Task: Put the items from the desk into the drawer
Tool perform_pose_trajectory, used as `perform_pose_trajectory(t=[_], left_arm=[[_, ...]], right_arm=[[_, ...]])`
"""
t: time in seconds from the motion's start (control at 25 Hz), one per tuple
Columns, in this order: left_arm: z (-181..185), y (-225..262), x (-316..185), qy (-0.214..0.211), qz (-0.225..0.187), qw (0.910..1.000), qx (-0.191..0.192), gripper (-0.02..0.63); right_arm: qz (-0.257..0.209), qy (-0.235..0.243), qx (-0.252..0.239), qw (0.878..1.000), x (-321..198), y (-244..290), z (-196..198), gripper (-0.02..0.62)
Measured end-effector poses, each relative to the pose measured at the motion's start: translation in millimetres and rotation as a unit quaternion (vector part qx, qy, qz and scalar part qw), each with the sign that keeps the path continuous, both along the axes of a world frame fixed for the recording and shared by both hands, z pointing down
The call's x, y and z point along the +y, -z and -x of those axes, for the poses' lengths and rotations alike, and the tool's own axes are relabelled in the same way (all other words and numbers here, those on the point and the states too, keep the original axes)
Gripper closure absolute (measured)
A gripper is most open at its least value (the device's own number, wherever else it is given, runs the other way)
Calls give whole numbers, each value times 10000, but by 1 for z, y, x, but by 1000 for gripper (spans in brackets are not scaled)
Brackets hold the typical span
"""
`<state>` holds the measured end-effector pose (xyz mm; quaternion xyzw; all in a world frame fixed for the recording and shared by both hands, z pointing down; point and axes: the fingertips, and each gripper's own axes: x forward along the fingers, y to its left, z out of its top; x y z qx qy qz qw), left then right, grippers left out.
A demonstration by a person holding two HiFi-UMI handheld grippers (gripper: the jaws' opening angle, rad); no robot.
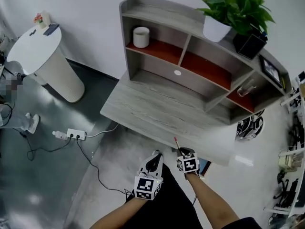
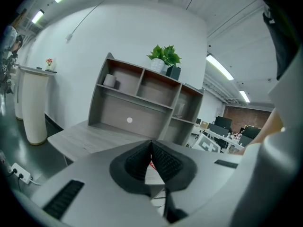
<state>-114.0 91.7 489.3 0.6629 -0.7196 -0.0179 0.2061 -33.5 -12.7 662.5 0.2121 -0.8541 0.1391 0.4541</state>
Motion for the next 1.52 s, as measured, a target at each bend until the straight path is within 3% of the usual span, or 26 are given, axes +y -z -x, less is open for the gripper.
perform_pose_trajectory(t=[0.24, 0.56, 0.8, 1.04, 1.28, 1.52], left_arm=[[-62, -1, 5, -509, -18, 9987, 18, 592], [-130, -13, -6, -1002, 217, 9947, -10, 592], [-168, -13, -36, -874, 270, 9957, -176, 592], [-201, -28, -53, -781, 581, 9951, -186, 592], [-210, -42, -62, -664, 842, 9938, -307, 592], [-227, -40, -90, -556, 787, 9950, -265, 592]], right_arm=[[-238, 136, 215, 9994, 28, -2, -61, 538], [1, -119, 318, 9994, 37, -27, -139, 538], [284, -324, 251, 9988, 20, -55, -194, 538], [665, -381, 343, 9965, 6, -97, -234, 538], [781, -247, 360, 9960, -7, -134, -243, 538], [915, -175, 307, 9952, -16, -164, -250, 538]])
